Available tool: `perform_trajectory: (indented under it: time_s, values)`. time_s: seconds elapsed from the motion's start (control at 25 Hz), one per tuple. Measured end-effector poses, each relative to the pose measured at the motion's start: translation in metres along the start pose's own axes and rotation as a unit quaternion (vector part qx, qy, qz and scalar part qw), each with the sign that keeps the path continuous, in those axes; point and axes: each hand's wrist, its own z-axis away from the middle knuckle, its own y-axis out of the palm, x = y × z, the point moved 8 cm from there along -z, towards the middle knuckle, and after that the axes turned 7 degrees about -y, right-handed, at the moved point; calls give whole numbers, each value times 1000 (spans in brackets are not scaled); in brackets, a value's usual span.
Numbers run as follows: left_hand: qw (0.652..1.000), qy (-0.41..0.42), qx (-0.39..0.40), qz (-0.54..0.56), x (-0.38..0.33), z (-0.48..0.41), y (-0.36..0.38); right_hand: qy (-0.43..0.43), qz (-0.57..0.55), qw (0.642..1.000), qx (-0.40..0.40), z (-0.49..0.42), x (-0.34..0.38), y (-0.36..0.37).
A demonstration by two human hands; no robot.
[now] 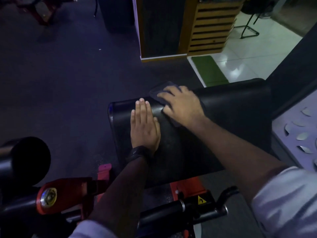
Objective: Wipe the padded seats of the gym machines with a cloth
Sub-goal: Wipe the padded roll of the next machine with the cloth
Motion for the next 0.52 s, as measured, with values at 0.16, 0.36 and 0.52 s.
perform_trajectory:
  time_s: [0.16,0.36,0.52]
  values:
    - [998,28,-18,-45,-2,11,10,257,-5,966,-15,14,-47,-9]
    - [997,41,-11,-60,-6,11,16,90,-21,996,8,0,-44,-7]
    - [995,58,2,-78,-7,13,18,185,32,982,-8,3,1,-7]
